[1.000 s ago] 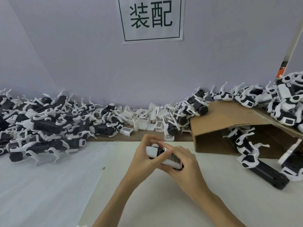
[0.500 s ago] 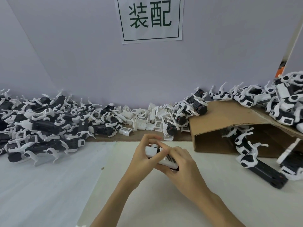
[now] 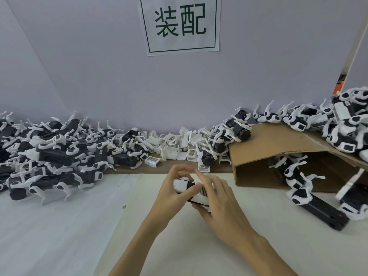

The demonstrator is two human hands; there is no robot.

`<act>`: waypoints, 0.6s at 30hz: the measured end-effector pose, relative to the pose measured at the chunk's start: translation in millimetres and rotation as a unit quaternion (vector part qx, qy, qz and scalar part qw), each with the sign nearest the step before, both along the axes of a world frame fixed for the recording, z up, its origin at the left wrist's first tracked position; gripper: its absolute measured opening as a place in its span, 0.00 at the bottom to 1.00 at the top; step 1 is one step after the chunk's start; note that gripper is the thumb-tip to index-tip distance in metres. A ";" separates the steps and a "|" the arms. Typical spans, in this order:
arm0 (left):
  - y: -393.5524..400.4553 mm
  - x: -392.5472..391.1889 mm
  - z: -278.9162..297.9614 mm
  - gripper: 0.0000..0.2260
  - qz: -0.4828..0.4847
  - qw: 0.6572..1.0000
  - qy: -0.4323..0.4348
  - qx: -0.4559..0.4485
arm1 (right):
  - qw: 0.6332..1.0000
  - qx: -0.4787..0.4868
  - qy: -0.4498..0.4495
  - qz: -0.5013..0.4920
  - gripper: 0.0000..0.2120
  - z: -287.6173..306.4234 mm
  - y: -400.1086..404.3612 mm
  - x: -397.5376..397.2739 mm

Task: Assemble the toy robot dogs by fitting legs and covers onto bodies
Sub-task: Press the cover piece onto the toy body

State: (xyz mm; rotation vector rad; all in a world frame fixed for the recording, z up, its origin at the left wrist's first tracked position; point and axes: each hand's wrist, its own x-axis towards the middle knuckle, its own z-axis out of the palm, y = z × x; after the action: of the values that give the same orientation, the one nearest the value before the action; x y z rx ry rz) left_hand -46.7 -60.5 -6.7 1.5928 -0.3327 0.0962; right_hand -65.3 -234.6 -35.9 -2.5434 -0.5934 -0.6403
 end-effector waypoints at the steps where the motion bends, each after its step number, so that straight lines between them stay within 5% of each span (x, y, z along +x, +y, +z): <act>1: 0.3 0.1 -0.1 0.18 0.000 1.000 0.000 0.001 | 1.000 0.000 -0.002 -0.004 0.38 0.7 1.0 -0.5; 9: 1.7 0.0 0.3 0.16 0.001 1.000 0.008 -0.003 | 0.992 0.081 0.046 0.082 0.20 6.8 -5.5 -5.6; 18: 3.0 -2.7 3.9 0.20 -0.001 0.999 0.033 0.011 | 0.986 0.119 0.062 0.102 0.23 7.3 -6.4 -3.5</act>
State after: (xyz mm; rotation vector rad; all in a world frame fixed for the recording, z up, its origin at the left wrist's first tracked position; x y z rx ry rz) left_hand -49.4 -57.5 -2.8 1.6142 -0.2846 0.0387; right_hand -68.8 -241.0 -28.6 -2.2458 -0.6796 -0.4475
